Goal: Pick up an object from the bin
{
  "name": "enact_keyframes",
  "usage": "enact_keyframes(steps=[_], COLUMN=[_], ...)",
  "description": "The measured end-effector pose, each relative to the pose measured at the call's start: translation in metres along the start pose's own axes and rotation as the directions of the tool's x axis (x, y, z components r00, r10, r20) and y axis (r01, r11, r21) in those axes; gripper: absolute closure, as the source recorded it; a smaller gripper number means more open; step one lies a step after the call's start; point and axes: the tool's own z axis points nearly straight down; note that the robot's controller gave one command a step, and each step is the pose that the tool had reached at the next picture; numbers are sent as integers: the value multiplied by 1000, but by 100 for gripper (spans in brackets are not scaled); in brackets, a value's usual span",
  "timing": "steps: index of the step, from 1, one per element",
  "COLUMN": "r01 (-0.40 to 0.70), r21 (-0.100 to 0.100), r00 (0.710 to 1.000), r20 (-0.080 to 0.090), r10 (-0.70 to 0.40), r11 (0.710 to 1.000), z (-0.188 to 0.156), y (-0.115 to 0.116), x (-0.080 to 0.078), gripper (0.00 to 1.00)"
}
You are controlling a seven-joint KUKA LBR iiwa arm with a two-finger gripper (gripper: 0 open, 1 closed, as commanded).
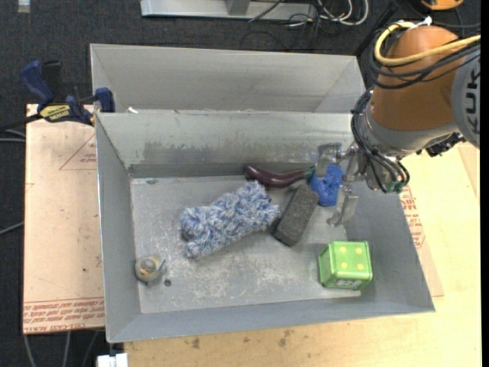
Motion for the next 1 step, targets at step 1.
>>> enact_keyframes(steps=[1], r01=[1], r21=[1], r00=[1000], r20=[8], r10=[-1], r11=[1000], z=[-5], y=[0], x=[-1], gripper=[0])
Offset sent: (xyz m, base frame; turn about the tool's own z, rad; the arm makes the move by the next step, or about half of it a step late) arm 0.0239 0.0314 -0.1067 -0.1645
